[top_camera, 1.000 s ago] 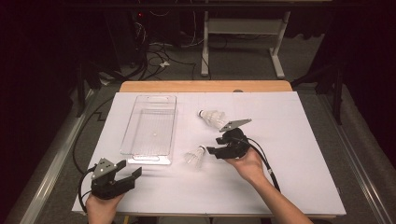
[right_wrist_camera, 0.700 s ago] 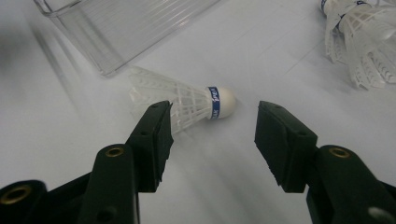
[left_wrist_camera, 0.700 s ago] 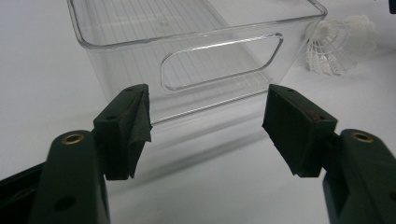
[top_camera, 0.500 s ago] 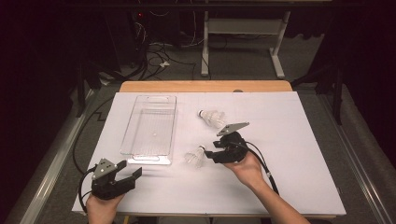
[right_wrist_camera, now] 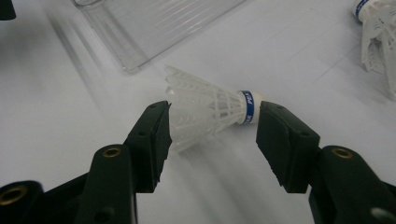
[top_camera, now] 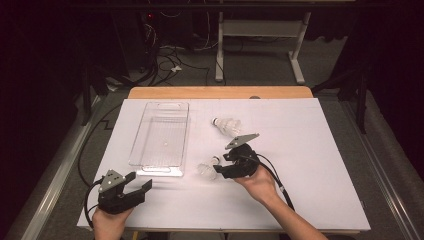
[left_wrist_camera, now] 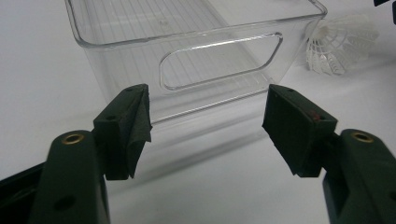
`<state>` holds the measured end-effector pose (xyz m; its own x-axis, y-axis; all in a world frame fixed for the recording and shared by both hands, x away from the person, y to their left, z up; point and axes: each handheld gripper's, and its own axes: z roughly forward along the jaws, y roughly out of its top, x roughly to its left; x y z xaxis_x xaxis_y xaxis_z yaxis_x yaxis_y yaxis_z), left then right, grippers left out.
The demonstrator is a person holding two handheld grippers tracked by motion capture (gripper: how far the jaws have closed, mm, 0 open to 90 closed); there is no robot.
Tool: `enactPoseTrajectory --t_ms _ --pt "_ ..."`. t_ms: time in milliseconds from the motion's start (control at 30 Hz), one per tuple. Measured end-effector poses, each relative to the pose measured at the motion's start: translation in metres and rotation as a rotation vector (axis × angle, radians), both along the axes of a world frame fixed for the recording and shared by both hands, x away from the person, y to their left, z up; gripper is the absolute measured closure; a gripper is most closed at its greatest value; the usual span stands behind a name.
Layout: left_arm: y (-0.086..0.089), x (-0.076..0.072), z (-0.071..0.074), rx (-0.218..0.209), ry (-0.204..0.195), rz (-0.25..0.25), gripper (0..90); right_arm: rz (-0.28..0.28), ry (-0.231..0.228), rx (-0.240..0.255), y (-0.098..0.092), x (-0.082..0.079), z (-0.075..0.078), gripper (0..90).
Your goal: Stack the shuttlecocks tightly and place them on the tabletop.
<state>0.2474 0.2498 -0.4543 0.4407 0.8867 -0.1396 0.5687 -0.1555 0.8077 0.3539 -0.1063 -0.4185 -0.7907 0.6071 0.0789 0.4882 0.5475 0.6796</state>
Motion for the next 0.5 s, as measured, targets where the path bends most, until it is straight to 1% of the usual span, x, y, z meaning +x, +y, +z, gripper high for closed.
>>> enactPoseTrajectory --t_ms 133,333,500 --pt "0.0 0.001 0.0 0.002 0.002 -0.002 32.8 0.014 -0.009 -0.01 0.006 -0.002 0.001 45.0" --pt "0.0 0.001 0.0 0.001 0.003 -0.002 32.7 0.018 -0.005 -0.025 0.015 -0.001 -0.001 45.0" --pt "0.0 0.001 0.0 0.001 0.002 -0.003 32.7 0.026 -0.014 -0.057 0.023 -0.001 -0.004 45.1"
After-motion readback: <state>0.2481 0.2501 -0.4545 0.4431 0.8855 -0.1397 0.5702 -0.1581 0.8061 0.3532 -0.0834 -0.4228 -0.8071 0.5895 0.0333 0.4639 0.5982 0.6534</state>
